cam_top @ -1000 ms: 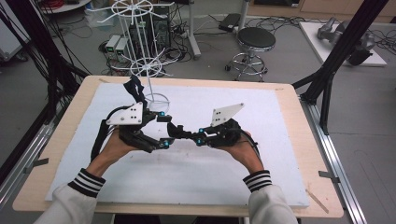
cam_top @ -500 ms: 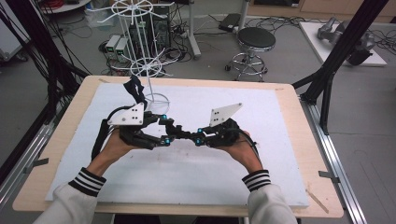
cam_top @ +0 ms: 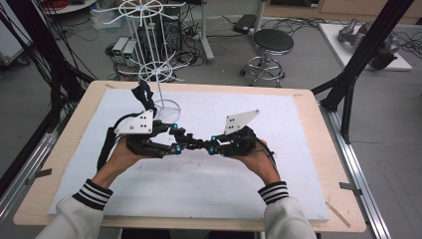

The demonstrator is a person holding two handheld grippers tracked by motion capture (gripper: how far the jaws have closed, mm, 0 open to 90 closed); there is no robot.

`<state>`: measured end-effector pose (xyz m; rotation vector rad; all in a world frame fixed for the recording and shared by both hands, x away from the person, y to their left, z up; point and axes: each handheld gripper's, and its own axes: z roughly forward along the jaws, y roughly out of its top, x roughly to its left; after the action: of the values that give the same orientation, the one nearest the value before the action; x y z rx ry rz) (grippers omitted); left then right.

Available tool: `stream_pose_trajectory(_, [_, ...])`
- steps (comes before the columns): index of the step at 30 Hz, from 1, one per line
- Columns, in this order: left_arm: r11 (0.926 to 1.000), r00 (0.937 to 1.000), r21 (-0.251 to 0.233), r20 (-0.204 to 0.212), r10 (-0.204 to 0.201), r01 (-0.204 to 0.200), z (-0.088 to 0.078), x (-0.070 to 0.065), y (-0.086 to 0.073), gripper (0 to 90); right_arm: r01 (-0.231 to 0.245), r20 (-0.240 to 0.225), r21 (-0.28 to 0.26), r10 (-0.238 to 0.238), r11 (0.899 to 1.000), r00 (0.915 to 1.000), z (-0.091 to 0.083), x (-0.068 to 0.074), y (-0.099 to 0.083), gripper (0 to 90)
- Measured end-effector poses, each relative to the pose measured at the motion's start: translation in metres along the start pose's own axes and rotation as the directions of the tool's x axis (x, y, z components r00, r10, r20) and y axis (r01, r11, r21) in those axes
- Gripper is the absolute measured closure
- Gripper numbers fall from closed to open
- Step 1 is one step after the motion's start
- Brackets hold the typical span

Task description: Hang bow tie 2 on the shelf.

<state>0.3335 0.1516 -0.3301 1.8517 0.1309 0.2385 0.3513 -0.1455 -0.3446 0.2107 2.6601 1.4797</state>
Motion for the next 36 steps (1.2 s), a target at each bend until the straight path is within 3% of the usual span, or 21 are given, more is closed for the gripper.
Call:
stream_pose_trajectory(14, [0.9999, 0.9998, 0.013, 0.018, 0.002, -0.003, -0.001, -0.0009, -0.0005, 77.9, -0.005, 0.009, -0.027, 0.006, 1.0, 0.9999, -0.0014, -0.0017, 0.0, 83.1])
stream_pose_trajectory(27, [0.9999, 1.0, 0.013, 0.009, -0.004, 0.004, -0.0034, -0.0023, 0.0009, 81.6, -0.009, 0.015, -0.045, 0.01, 0.999, 0.9998, -0.0016, -0.0014, 0.0003, 78.8])
stream_pose_trajectory(29, [0.9999, 0.9999, 0.006, 0.005, -0.012, 0.012, -0.0033, -0.0025, 0.0009, 81.6, -0.008, 0.019, -0.047, 0.009, 0.999, 0.9998, -0.0016, -0.0011, 0.0003, 70.3])
stream_pose_trajectory(30, [0.9999, 1.0, 0.009, 0.003, -0.005, 0.005, -0.0039, -0.0016, 0.0008, 81.7, -0.012, 0.026, -0.049, 0.013, 0.999, 0.9996, -0.0012, -0.0005, 0.0, 60.4])
stream_pose_trajectory(32, [0.9999, 0.9999, 0.002, 0.0, -0.011, 0.011, -0.0048, -0.001, 0.0009, 81.6, -0.027, 0.077, -0.047, 0.031, 0.999, 0.9966, -0.0001, 0.0011, -0.0008, 36.0])
stream_pose_trajectory(35, [0.9999, 0.9998, -0.004, -0.011, -0.014, 0.014, -0.0065, -0.0001, 0.001, 81.6, -0.068, 0.131, -0.069, 0.077, 0.995, 0.9883, -0.0001, 0.0022, -0.0035, 12.8])
stream_pose_trajectory(36, [0.9999, 0.9998, -0.006, -0.013, -0.016, 0.015, -0.0069, 0.0001, 0.001, 81.6, -0.071, 0.153, -0.076, 0.082, 0.995, 0.9848, -0.0006, 0.0027, -0.0046, 10.5])
